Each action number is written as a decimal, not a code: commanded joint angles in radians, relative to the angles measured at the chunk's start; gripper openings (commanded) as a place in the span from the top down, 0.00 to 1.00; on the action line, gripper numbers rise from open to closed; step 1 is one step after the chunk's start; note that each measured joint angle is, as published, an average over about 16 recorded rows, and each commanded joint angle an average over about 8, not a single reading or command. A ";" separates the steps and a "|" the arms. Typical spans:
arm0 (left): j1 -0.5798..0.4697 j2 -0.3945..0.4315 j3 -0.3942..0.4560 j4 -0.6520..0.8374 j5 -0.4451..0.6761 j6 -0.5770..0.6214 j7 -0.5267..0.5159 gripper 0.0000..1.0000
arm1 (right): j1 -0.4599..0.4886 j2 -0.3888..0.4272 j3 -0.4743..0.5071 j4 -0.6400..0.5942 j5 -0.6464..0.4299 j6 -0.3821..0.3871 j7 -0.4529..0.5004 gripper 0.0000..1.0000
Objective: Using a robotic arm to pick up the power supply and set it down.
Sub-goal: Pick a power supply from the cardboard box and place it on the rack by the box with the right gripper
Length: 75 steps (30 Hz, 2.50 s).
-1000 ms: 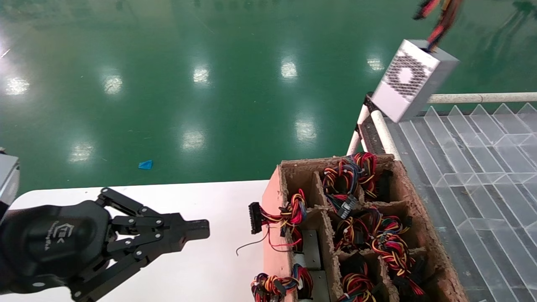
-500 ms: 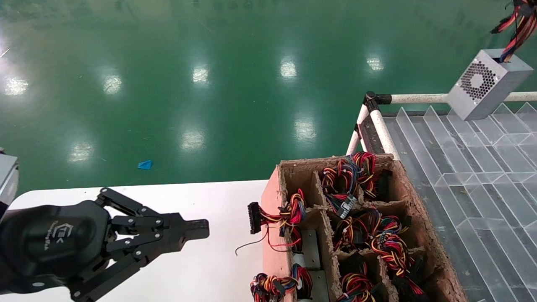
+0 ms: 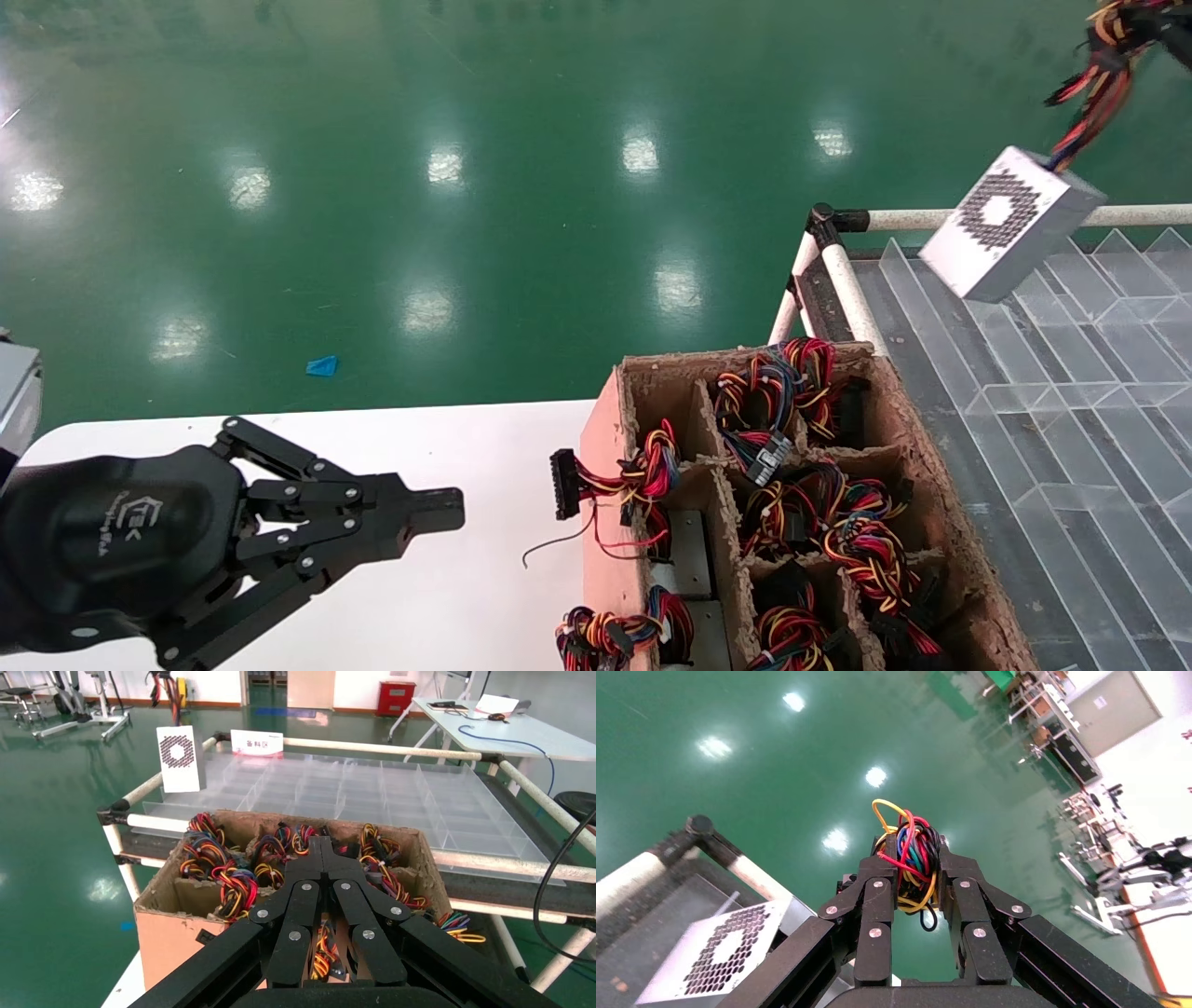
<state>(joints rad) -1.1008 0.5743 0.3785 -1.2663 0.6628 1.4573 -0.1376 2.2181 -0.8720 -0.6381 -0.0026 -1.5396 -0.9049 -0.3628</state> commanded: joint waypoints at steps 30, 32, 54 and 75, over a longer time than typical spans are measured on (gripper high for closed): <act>0.000 0.000 0.000 0.000 0.000 0.000 0.000 1.00 | -0.077 -0.088 0.035 -0.007 0.049 0.025 0.034 1.00; 0.000 0.000 0.000 0.000 0.000 0.000 0.000 1.00 | -0.077 -0.084 0.033 -0.007 0.047 0.035 0.036 1.00; 0.000 0.000 0.000 0.000 0.000 0.000 0.000 1.00 | -0.131 -0.119 0.040 -0.008 0.057 0.106 0.062 1.00; 0.000 0.000 0.001 0.000 0.000 0.000 0.000 1.00 | -0.202 -0.220 0.075 0.008 0.108 0.167 0.045 1.00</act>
<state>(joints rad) -1.1009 0.5741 0.3791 -1.2663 0.6624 1.4570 -0.1373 2.0179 -1.0910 -0.5637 0.0056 -1.4336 -0.7421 -0.3165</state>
